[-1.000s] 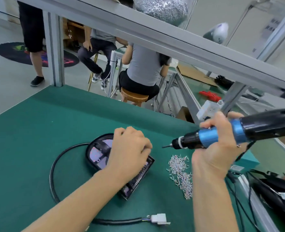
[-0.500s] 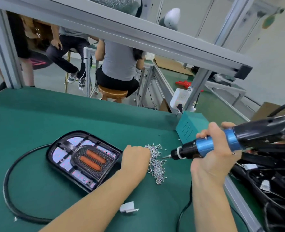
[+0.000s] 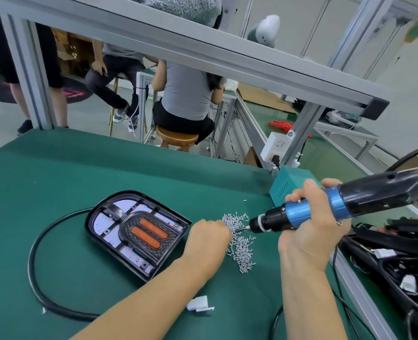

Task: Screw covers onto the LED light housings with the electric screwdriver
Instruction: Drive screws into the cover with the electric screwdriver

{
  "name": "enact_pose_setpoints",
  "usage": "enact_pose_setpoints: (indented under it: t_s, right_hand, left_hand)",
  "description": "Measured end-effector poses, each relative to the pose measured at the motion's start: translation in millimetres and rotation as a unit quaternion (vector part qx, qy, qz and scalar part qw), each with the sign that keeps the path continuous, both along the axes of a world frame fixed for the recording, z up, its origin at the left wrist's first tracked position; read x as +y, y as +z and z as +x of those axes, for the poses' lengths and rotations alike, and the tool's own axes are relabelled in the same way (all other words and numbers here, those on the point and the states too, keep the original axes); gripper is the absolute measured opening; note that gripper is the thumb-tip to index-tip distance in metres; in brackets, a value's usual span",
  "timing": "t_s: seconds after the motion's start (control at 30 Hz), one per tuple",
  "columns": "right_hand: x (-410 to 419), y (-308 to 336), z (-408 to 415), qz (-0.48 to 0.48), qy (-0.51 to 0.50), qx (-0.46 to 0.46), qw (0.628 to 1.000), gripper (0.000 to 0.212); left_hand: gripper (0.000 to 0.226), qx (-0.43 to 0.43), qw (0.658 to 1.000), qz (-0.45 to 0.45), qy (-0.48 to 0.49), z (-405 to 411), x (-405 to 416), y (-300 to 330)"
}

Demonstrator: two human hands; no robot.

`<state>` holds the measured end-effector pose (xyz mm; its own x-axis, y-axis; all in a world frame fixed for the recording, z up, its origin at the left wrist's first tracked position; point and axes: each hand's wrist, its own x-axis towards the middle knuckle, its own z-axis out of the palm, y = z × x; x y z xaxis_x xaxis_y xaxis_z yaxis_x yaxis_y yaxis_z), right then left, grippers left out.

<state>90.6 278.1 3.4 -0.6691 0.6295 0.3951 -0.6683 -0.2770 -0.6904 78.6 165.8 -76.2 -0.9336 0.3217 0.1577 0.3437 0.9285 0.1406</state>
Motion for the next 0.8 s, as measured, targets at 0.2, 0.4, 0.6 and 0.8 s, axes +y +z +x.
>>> enact_pose_setpoints:
  t_s: [0.2,0.4,0.6,0.8]
  right_hand:
    - [-25,11,5,-0.062,0.115,0.003,0.991,0.021]
    - [-93,3,8,-0.06,0.258,-0.008,0.964,0.022]
    - [-172,-6,3,0.035,0.279,-0.024,0.959,0.022]
    - [-204,-14,-3,0.112,0.283,-0.014,0.953,0.023]
  left_hand:
    - [0.027,0.176,0.97,0.167,0.018,48,-58,13]
    - [0.015,0.178,0.911,0.301,0.218,64,-159,-5]
    - [0.028,0.079,0.912,0.271,0.297,60,-192,-26]
    - [0.03,0.041,0.909,0.303,0.285,57,-197,-26]
